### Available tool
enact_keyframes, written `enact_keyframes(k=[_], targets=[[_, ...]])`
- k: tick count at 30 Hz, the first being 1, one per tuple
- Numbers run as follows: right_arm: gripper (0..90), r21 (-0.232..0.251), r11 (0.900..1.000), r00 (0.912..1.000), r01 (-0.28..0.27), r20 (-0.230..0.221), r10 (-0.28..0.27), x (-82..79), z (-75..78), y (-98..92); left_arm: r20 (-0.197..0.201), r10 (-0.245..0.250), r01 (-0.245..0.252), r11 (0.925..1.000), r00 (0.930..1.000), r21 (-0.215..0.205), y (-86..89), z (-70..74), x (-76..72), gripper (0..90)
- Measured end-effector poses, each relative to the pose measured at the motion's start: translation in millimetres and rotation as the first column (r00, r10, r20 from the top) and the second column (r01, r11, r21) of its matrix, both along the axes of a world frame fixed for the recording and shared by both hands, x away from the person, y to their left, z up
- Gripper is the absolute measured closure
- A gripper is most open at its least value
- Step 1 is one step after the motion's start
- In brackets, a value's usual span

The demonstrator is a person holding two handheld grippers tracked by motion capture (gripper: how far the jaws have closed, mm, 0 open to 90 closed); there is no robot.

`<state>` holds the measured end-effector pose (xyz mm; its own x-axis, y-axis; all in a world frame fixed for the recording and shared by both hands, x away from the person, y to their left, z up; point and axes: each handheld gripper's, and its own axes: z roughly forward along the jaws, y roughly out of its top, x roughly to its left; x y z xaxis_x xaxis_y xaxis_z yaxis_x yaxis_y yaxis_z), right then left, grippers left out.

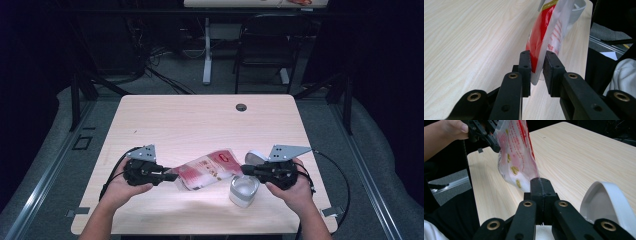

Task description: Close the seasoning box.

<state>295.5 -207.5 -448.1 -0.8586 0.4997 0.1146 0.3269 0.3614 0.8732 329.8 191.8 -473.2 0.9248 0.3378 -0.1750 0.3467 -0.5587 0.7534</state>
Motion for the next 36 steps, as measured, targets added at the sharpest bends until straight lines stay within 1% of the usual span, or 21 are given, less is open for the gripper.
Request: enact_keyframes(k=[7, 10, 14, 16, 18, 22, 27, 29, 32, 36], targets=[[90.0, -0.042, 0.999, 1.0000, -0.001, 0.007, 0.001, 2.2, 9.4, 2.7, 0.020, -0.001, 0.000, 0.9998, 0.9998, 0.020, -2.6, -1.7, -0.7, 77.0], [90.0, -0.069, 0.998, 0.9999, -0.005, 0.012, 0.006, 3.0, 13.0, 4.5, 0.021, 0.001, -0.002, 0.9996, 0.9998, 0.028, -3.6, -3.1, -0.7, 76.9], [90.0, -0.093, 0.996, 0.9998, -0.013, 0.016, 0.014, 3.8, 17.5, 8.5, 0.025, 0.004, -0.005, 0.9988, 0.9997, 0.048, -4.2, -4.5, -0.7, 76.5], [90.0, -0.111, 0.994, 0.9997, -0.014, 0.019, 0.016, 4.3, 19.9, 10.5, 0.022, 0.003, -0.004, 0.9991, 0.9998, 0.043, -3.3, -6.2, -0.5, 76.5], [90.0, -0.121, 0.992, 0.9996, -0.017, 0.022, 0.020, 4.7, 22.3, 12.7, 0.015, 0.008, -0.008, 0.9996, 0.9999, 0.029, -2.0, -9.1, 0.0, 76.5], [90.0, -0.153, 0.988, 0.9991, -0.018, 0.034, 0.024, 5.9, 27.1, 18.4, 0.013, 0.016, -0.016, 0.9995, 0.9998, 0.028, 0.1, -12.1, 0.7, 76.5], [90.0, -0.180, 0.983, 0.9988, -0.026, 0.036, 0.033, 8.0, 32.2, 24.8, 0.014, 0.026, -0.026, 0.9990, 0.9996, 0.035, 2.3, -13.9, 0.3, 76.3], [90.0, -0.192, 0.981, 0.9988, -0.029, 0.034, 0.036, 9.3, 33.7, 27.2, 0.015, 0.030, -0.030, 0.9991, 0.9995, 0.030, 3.1, -15.4, 0.5, 76.2], [90.0, -0.207, 0.978, 0.9986, -0.031, 0.036, 0.039, 10.9, 35.8, 30.6, 0.019, 0.035, -0.035, 0.9989, 0.9992, 0.032, 3.8, -16.8, 1.1, 76.0], [90.0, -0.233, 0.972, 0.9983, -0.030, 0.042, 0.041, 12.5, 39.9, 35.4, 0.024, 0.044, -0.045, 0.9981, 0.9987, 0.041, 3.5, -19.8, 2.3, 75.1]])
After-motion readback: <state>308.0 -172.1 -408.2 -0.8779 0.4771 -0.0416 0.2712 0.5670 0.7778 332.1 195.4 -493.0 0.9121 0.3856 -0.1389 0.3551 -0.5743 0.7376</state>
